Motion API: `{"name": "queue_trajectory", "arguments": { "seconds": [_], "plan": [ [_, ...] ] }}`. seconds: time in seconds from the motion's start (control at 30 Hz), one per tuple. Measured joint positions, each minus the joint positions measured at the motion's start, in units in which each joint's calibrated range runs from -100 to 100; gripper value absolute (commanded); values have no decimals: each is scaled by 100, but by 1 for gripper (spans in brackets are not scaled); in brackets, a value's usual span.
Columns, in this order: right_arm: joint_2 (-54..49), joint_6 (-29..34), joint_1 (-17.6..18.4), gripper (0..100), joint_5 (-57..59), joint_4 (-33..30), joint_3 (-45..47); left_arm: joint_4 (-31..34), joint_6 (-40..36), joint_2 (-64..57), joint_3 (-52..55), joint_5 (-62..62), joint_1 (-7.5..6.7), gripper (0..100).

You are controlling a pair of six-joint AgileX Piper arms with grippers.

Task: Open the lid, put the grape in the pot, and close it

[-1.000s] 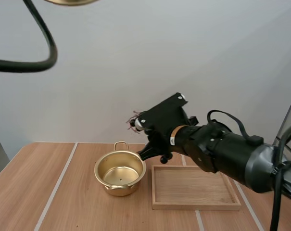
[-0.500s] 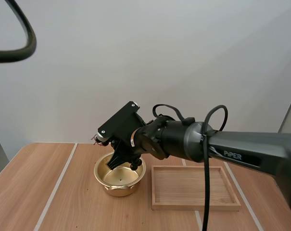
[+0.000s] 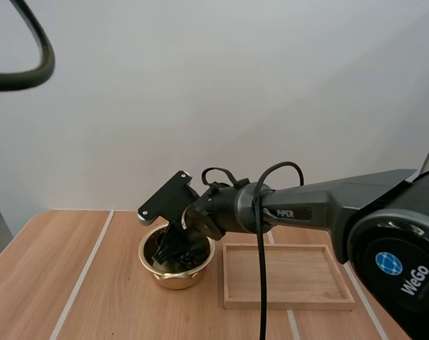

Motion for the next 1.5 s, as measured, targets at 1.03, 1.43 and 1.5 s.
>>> {"name": "queue_trajectory", "arguments": {
  "seconds": [1.03,1.43,1.5],
  "plan": [
    [-1493,27,-76,100,1889,382,223,42,-39,0,0,0,0,0],
    [-480,27,-76,100,1072,-151,223,142,-115,0,0,0,0,0],
    [-235,27,-76,100,958,-248,223,196,-115,0,0,0,0,0]
  ]
}}
